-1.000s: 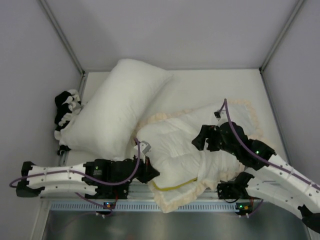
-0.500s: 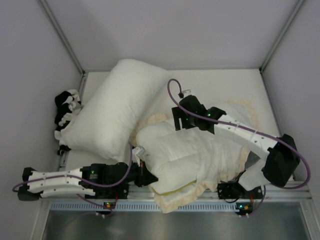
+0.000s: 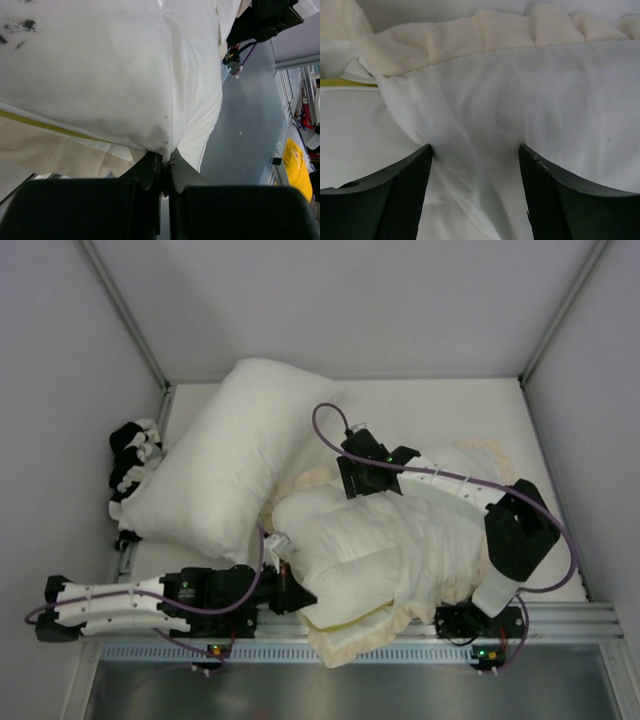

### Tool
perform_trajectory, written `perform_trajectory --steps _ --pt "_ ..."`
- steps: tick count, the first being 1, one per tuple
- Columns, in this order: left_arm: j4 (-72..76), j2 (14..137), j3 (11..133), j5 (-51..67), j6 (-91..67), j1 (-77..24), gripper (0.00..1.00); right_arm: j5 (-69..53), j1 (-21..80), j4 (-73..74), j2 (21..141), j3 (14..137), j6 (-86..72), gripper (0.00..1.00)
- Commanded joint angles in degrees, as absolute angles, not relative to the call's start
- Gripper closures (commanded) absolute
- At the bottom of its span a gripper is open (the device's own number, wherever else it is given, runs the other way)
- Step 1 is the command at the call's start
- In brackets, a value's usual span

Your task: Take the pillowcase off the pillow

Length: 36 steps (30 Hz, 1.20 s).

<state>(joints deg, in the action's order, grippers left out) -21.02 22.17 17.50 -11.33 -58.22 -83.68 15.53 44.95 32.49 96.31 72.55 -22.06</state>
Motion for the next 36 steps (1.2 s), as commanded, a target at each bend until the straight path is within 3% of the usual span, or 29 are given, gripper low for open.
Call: perform_trajectory --steps 1,5,8,9,16,26,29,33,35,36 --pt "-16.8 21.0 18.1 -9.3 -58.8 -83.8 1.0 19.0 42.9 31.6 97.3 71.0 -22.3 0.34" --pt "-16.8 20.7 18.4 -9.1 -58.8 -83.8 1.0 20.4 39.9 31.6 97.3 69.5 -24.0 0.42" --pt "-16.8 20.0 18.7 -8.9 -58.4 -83.7 1.0 21.8 37.9 31.6 96.5 68.3 -25.1 0.55" --pt "-16.8 19.1 19.0 -8.6 -58.3 -83.8 1.0 22.1 37.2 31.6 96.1 67.9 -25.3 0.68" --pt "-18.7 12.8 21.4 -8.3 -57.0 -83.8 1.0 22.1 30.6 31.1 91.8 64.3 -26.1 0.98" --pt "-33.0 1.1 29.2 -13.4 -55.6 -83.8 1.0 19.3 22.0 27.6 84.2 56.0 -25.9 1.0" --pt "-34.1 1.6 29.2 -13.2 -55.9 -83.8 1.0 9.9 21.4 25.8 82.2 55.8 -23.7 1.0" --pt "-34.0 2.3 27.5 -13.7 -57.0 -83.8 1.0 -6.0 22.1 20.3 77.9 55.5 -22.9 0.43" --pt "-33.8 2.2 26.9 -13.9 -57.7 -83.8 1.0 -7.6 24.3 20.2 76.0 57.4 -22.5 0.29" --pt "-33.8 2.2 26.6 -13.9 -57.9 -83.8 1.0 -7.5 25.5 20.5 75.8 58.3 -22.2 0.13"
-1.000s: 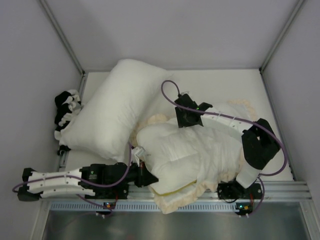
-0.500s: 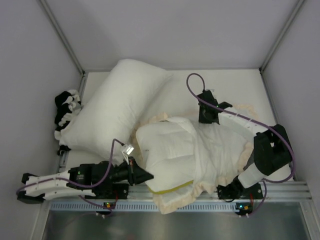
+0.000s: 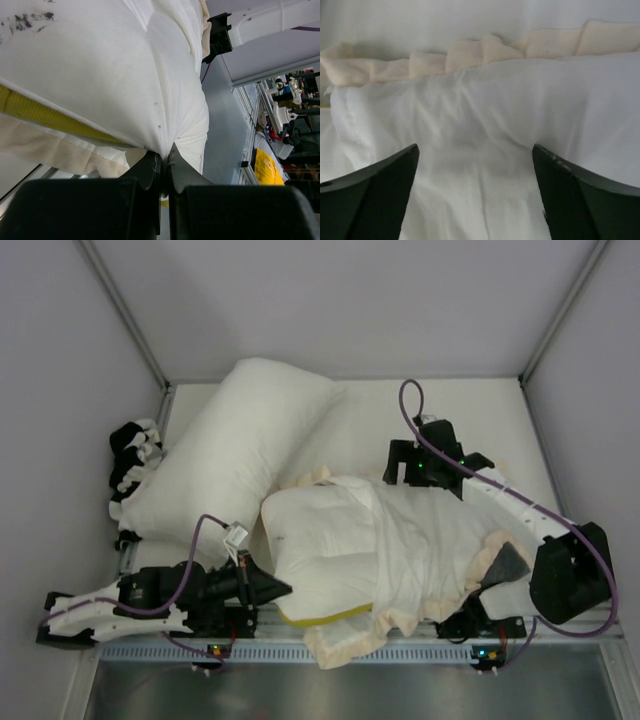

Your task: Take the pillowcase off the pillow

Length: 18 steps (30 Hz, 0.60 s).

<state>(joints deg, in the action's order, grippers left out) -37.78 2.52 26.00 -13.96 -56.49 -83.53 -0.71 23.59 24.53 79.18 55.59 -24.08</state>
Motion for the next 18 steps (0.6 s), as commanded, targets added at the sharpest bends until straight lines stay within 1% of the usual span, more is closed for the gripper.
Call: perform_trajectory --steps 1,2,4,7,12,18 --pt "-33.8 2.2 26.5 -13.9 -57.9 -83.7 1.0 -7.1 27.9 20.9 75.6 60.2 -21.1 0.06" --pt "-33.9 2.2 26.5 -13.8 -58.0 -83.7 1.0 -5.4 29.2 22.9 76.2 61.4 -20.7 0.01" --pt "-33.8 2.2 26.6 -13.8 -58.0 -83.8 1.0 -3.5 33.4 25.7 77.7 65.5 -18.5 0.01" --pt "-33.8 2.3 26.8 -14.0 -58.0 -83.7 1.0 2.6 37.7 29.2 81.1 68.0 -17.5 0.01" --pt "-33.8 2.4 26.9 -13.7 -58.4 -83.8 1.0 2.8 39.5 29.7 86.8 68.1 -17.5 0.01" --pt "-33.8 2.3 26.9 -13.5 -58.4 -83.8 1.0 8.5 42.0 30.4 92.8 68.6 -18.1 0.01"
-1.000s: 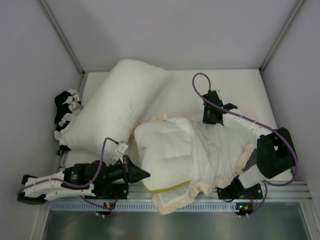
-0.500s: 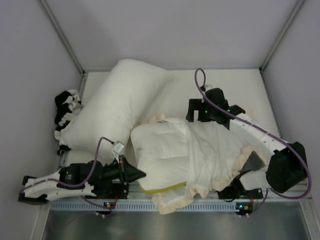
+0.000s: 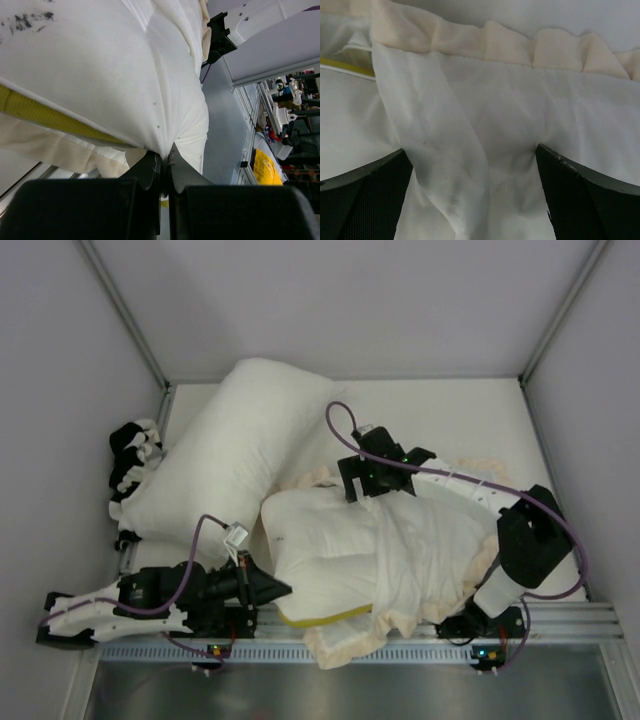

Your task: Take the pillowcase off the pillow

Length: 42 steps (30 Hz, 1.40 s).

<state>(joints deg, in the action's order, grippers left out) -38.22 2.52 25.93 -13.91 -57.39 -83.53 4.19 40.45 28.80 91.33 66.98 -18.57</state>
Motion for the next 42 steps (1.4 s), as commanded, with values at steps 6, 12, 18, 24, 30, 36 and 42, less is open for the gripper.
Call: perform_trajectory --steps 6,12,18,24,30,36,42 --pt "-33.9 2.4 27.3 -13.6 -57.9 -83.7 1.0 13.9 42.2 31.5 96.9 68.4 -19.8 0.24" --pt "-33.9 2.4 28.6 -13.2 -57.4 -83.8 1.0 21.8 41.8 32.3 97.6 68.2 -21.1 0.83" --pt "-34.1 1.2 31.3 -12.5 -56.0 -83.8 1.0 27.0 38.4 33.0 95.9 66.5 -22.1 0.92" --pt "-34.2 1.3 34.9 -12.4 -53.7 -83.7 1.0 29.5 31.3 32.9 90.8 62.5 -22.9 1.0" --pt "-36.5 1.2 38.9 -13.4 -52.2 -83.7 1.0 33.1 25.6 32.9 85.4 58.5 -23.6 1.0" --pt "-41.4 1.2 44.5 -14.2 -50.8 -82.8 1.0 33.5 19.3 31.6 78.2 53.9 -25.3 1.0" --pt "-46.0 1.1 48.7 -14.2 -50.1 -80.4 1.0 25.3 10.8 29.5 70.7 49.4 -25.8 1.0"
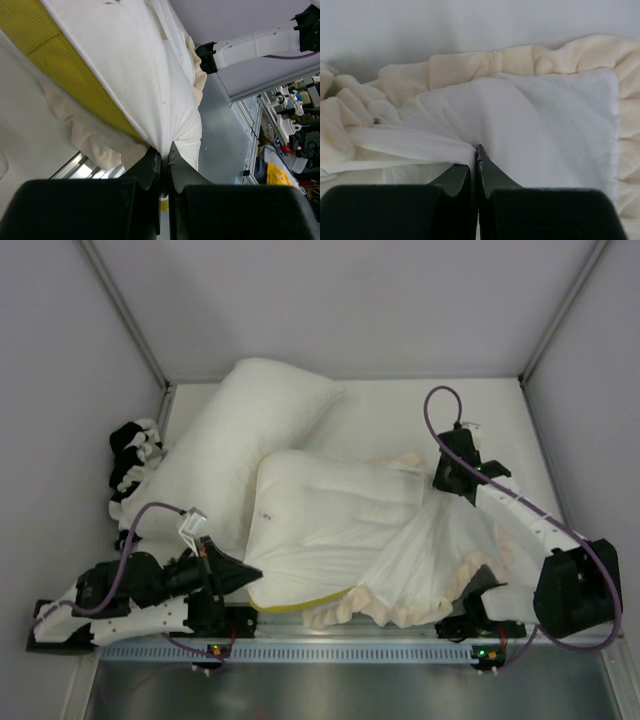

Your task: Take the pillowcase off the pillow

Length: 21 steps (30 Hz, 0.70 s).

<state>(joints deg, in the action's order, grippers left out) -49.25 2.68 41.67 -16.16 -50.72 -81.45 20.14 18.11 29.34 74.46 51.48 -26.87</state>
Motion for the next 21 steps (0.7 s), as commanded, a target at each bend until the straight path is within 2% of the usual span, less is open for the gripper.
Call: perform_trajectory --steps 1,9,21 --pt "-47.4 1.1 49.8 -14.2 -50.0 -80.1 1.0 24.4 9.6 29.2 69.7 49.0 -25.8 1.0" --pt "-55.6 1.1 58.8 -13.4 -48.7 -74.3 1.0 19.6 2.9 28.7 61.0 47.0 -26.2 1.0" --pt "-68.7 1.0 70.9 -13.4 -48.5 -67.6 1.0 11.8 -2.9 27.2 61.2 45.7 -26.5 1.0"
